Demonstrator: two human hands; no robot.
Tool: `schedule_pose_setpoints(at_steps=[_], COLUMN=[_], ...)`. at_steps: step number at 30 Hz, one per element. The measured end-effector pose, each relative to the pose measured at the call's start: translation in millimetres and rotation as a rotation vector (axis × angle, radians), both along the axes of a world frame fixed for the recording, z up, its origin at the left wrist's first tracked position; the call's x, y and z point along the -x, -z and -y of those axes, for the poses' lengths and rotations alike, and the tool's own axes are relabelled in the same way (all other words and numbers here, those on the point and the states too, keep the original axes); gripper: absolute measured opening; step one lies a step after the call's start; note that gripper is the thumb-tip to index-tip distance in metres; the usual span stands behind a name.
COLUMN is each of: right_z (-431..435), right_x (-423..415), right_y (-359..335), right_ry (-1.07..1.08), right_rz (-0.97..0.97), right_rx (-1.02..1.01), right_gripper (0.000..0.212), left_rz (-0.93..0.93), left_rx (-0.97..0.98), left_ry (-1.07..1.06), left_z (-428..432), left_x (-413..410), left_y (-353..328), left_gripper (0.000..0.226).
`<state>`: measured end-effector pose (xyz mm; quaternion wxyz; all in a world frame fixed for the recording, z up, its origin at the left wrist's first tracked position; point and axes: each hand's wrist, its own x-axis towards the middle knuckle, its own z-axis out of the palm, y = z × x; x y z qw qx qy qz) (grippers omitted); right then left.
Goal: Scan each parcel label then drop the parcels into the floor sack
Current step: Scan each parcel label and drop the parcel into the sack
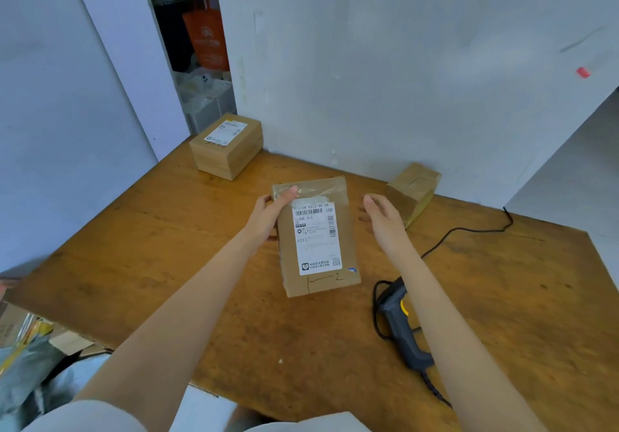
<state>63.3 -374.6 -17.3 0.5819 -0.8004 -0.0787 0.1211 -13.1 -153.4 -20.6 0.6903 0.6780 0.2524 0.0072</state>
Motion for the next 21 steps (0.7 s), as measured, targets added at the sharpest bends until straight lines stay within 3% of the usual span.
schedule_pose_setpoints(at_steps=[4,7,11,16,19,21], right_z=[71,106,118,104,100,98], right_x=[29,62,95,106,105,106], right_y=[50,87,120,126,123,116], right_ry=[0.155,0.213,0.132,0.155,0.144,0.191], right_rz=[-0.060,-0.100,-0.088,0.015,0.019,-0.019], right_rx=[0.190,0.372,0.634,0.900,0.918,0.756], right_gripper=[0.018,0.031,0.058,0.061,0.058,0.054], left_rz=[-0.027,-0.041,-0.095,-0.115,-0.113,-0.112], left_rx=[0.028,0.029,0.010,-0.005,-0.003,-0.009], left_ry=[-0.006,-0.021,-0.005,0.014,0.014,0.014], left_z=[6,14,29,43,47,48], left_x=[-7,-10,-12,-14,-16,-17], left_y=[7,14,25,36,39,39], left_gripper=[0.117,0.117,0.119,0.117,0.117,0.116])
